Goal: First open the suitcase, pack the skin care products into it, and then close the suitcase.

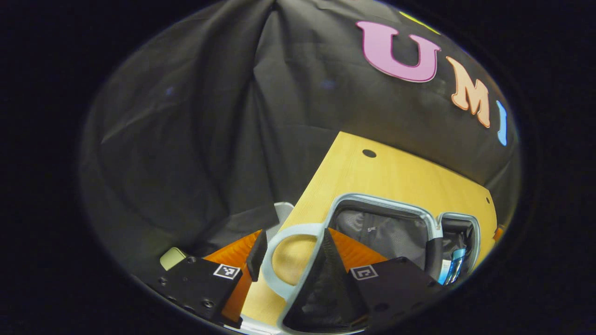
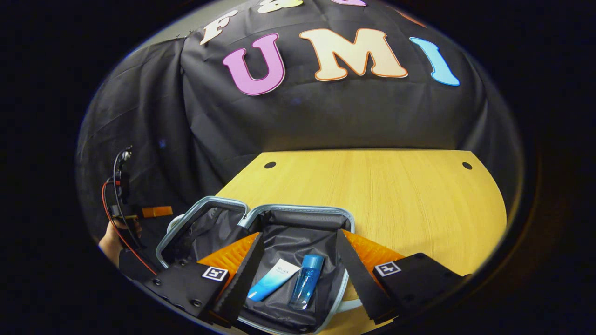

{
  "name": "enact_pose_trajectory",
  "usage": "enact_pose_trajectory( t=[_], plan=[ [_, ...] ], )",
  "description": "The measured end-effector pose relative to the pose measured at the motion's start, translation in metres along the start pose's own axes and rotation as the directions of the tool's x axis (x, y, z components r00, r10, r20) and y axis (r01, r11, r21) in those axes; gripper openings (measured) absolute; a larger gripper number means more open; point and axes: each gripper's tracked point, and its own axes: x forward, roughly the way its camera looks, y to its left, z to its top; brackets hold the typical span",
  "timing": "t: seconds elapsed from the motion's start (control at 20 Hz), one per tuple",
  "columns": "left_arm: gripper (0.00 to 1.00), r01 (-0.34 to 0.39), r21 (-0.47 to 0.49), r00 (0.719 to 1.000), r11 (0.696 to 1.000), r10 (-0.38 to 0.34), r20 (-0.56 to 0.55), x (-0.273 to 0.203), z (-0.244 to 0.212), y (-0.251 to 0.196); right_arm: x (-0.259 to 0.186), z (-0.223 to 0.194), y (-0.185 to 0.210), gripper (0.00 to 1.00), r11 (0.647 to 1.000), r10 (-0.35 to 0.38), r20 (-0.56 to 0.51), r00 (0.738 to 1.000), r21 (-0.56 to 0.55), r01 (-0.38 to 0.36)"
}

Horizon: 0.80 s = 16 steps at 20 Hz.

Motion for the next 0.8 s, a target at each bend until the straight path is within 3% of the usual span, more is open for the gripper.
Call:
enact_pose_trajectory(
  t=[0.05,0.3,0.5,0.65,0.8],
  plan=[
    [0.7,-0.003,-0.018,1.0,1.0,0.003,-0.023,0.006,-0.006,0.008,0.0,0.004,-0.001,0.98,1.0,-0.006,0.01,1.0,0.006,0.006],
    [0.74,0.028,-0.057,0.986,0.998,-0.037,-0.162,0.038,-0.047,0.026,0.0,0.011,-0.003,0.98,0.999,-0.037,0.025,0.999,0.036,0.037],
    [0.16,0.047,-0.053,0.979,0.997,-0.056,-0.197,0.047,-0.058,0.026,-0.004,0.017,0.005,0.98,1.0,-0.023,0.048,0.999,-0.008,0.023],
    [0.03,0.06,-0.061,0.988,0.996,-0.068,-0.141,0.034,-0.04,0.018,-0.008,0.023,0.01,0.98,1.0,-0.003,0.051,0.999,-0.03,0.005],
    [0.01,0.078,-0.052,0.995,0.996,-0.08,-0.053,0.002,-0.014,0.011,-0.017,0.036,0.022,0.98,0.998,0.047,0.088,0.995,-0.042,-0.044]
  ],
)
